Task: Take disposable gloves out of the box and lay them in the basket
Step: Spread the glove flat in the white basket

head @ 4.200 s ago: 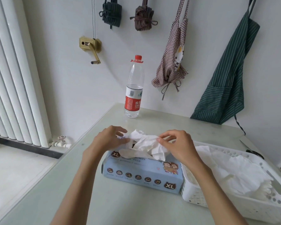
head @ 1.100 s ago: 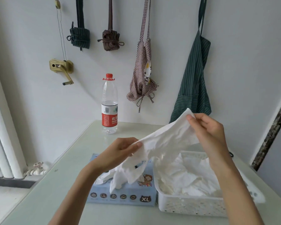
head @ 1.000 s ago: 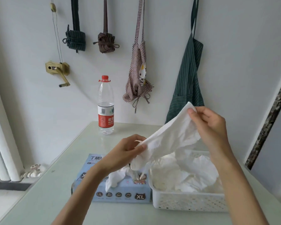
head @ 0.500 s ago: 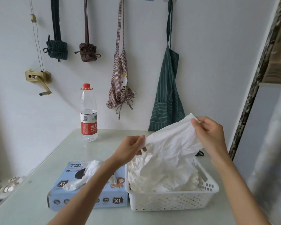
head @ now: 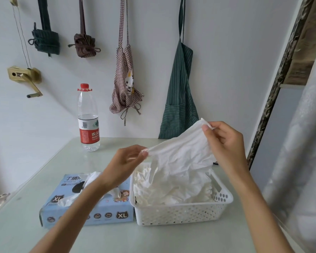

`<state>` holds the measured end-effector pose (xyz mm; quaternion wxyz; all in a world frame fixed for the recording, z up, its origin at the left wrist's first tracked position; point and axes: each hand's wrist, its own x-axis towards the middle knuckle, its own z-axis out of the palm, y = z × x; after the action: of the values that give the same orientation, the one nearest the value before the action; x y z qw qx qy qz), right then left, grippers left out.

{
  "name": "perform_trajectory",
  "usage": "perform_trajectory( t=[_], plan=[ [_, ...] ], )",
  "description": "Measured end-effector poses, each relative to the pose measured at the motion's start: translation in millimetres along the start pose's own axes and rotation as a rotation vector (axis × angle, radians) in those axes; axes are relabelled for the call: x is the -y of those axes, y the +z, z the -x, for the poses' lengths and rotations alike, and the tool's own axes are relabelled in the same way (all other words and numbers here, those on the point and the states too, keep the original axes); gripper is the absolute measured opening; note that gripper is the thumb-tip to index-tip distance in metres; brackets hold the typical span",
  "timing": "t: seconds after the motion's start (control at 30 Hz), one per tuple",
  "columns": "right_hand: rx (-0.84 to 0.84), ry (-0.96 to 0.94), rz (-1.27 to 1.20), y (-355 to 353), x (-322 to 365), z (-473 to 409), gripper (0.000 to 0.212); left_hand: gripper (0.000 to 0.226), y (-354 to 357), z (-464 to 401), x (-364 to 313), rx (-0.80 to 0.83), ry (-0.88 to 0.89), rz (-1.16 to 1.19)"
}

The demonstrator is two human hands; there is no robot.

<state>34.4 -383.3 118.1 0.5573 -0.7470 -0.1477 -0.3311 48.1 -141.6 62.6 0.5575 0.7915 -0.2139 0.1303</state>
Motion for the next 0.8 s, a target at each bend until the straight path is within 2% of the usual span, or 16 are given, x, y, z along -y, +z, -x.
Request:
perform_trajectory(
  t=[0.2,0.27,0.33,0.47,0.6,0.7,0.8],
  plan=[
    [-0.062,0.012,-0.136,6.5,13.2,0.2,0.015,0.009,-28.2,-8.7,-31.7,-0.345,0.118,-0.101],
    [-0.094,0.108,-0.164,7.0,-5.6,-4.8,0.013,0.012,-31.7,-22.8,-26.8,-0.360,0.093,-0.187],
    [-0.100,0.232,-0.123,9.1,-38.5,-7.1,0.010,0.018,-25.2,-39.1,-4.3,-0.288,0.015,-0.361],
    [0.000,0.492,0.166,12.8,-116.1,-3.5,0.011,0.017,14.5,-63.2,53.6,-0.104,-0.174,-0.705],
    [0.118,0.492,0.569,11.2,-147.5,4.6,0.008,0.022,40.0,-73.6,80.0,-0.047,-0.241,-0.846],
    [0.164,0.419,0.726,12.3,-148.4,4.0,0.018,0.029,45.0,-75.2,83.9,-0.091,-0.231,-0.898],
    [0.232,0.350,0.782,14.6,-146.9,2.3,0.027,0.034,47.7,-66.3,76.2,-0.264,-0.092,-0.833]
  ],
)
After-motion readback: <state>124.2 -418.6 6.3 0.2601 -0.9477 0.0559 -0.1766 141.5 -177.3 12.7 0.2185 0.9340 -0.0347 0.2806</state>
